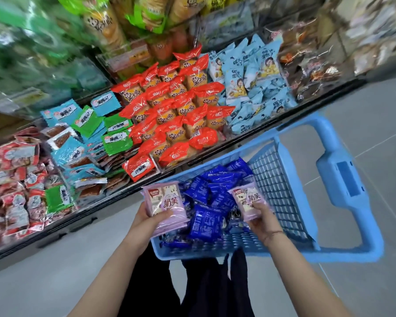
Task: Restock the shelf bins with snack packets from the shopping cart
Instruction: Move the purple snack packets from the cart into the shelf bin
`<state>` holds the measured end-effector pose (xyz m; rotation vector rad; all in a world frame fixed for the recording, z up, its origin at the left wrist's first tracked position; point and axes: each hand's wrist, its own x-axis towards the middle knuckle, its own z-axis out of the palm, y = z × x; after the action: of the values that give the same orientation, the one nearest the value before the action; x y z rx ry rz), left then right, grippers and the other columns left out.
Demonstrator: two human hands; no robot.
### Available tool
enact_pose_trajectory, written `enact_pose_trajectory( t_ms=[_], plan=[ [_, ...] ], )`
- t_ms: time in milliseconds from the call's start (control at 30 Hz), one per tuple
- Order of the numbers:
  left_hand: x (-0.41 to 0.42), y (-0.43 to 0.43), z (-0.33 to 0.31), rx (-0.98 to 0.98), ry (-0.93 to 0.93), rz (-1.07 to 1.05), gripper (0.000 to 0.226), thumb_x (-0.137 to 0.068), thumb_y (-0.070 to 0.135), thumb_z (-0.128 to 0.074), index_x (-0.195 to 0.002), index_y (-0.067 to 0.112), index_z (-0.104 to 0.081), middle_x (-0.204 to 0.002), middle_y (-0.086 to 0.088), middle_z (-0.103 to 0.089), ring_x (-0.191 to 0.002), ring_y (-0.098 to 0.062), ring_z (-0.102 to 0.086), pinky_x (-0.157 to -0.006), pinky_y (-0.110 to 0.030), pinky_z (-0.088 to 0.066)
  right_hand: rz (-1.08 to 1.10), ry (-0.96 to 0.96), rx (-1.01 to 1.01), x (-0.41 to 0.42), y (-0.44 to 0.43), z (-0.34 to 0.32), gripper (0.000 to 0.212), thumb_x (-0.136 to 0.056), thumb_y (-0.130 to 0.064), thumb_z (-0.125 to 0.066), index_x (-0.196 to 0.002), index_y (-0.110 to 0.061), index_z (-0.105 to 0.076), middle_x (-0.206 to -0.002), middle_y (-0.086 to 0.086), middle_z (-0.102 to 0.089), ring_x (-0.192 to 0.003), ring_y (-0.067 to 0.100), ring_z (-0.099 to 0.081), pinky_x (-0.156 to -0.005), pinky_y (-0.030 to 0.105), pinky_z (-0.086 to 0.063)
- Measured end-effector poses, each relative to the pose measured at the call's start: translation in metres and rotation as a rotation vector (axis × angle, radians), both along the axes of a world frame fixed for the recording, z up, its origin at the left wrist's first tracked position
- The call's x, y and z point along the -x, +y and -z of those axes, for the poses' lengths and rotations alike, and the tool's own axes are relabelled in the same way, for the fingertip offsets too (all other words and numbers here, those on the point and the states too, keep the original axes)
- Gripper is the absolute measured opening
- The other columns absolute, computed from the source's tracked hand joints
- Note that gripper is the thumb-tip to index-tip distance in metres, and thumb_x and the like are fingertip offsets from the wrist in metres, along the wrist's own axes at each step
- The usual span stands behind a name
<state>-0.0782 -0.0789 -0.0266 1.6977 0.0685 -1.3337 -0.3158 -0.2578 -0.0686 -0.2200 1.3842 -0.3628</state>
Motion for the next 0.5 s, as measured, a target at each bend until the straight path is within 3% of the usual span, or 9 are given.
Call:
enact_pose_trajectory(
  t_ms=[67,167,300,400,500],
  plan=[
    [0.0,0.008,-0.009,0.02,0.018,-0.029,0.052,-0.076,0.0,-0.072,-0.121,0.018,-0.052,-0.108,-0.005,-0.071,-0.093,-0.023,-0.07,-0.073,-0.029,-0.054,-0.059,0.005,0.033,0.002,0.008,-0.019,0.013,-0.092,-0.008,-0.047,-0.096,-0.012,-0.058,-0.098,0.012,-0.061,-0.086,0.024,-0.057,-0.08,0.032,-0.047],
    [-0.007,0.022,-0.025,0.054,0.034,-0.06,0.062,-0.068,0.005,-0.077,-0.123,0.014,-0.05,-0.108,-0.008,-0.071,-0.092,-0.025,-0.07,-0.08,-0.036,-0.054,-0.166,0.028,0.114,-0.003,0.018,-0.05,0.011,-0.091,-0.011,-0.05,-0.096,-0.016,-0.059,-0.091,0.01,-0.061,-0.077,0.02,-0.056,-0.065,0.029,-0.049],
    [-0.031,0.047,-0.052,0.128,0.044,-0.094,0.078,-0.056,0.017,-0.082,-0.127,0.015,-0.048,-0.12,-0.013,-0.065,-0.106,-0.032,-0.064,-0.101,-0.05,-0.045,-0.228,0.056,0.209,-0.032,0.041,-0.089,0.011,-0.089,-0.011,-0.058,-0.1,-0.009,-0.059,-0.09,0.011,-0.065,-0.063,0.015,-0.059,-0.052,0.025,-0.046],
    [-0.063,0.072,-0.066,0.181,0.005,-0.082,0.082,-0.057,0.018,-0.082,-0.131,0.014,-0.046,-0.123,-0.012,-0.064,-0.106,-0.029,-0.064,-0.101,-0.047,-0.045,-0.258,0.087,0.355,-0.067,0.068,-0.109,0.018,-0.087,-0.011,-0.063,-0.096,-0.022,-0.052,-0.068,0.002,-0.063,-0.046,0.009,-0.053,-0.05,0.028,-0.037],
    [-0.107,0.104,-0.081,0.215,-0.096,-0.085,0.067,-0.07,0.009,-0.079,-0.129,0.011,-0.048,-0.122,-0.011,-0.065,-0.095,-0.017,-0.067,-0.087,-0.032,-0.05,-0.298,0.051,0.456,-0.108,0.101,-0.121,0.018,-0.088,-0.019,-0.062,-0.096,-0.015,-0.047,-0.06,0.0,-0.054,-0.043,0.009,-0.041,-0.04,0.021,-0.027]
  ],
)
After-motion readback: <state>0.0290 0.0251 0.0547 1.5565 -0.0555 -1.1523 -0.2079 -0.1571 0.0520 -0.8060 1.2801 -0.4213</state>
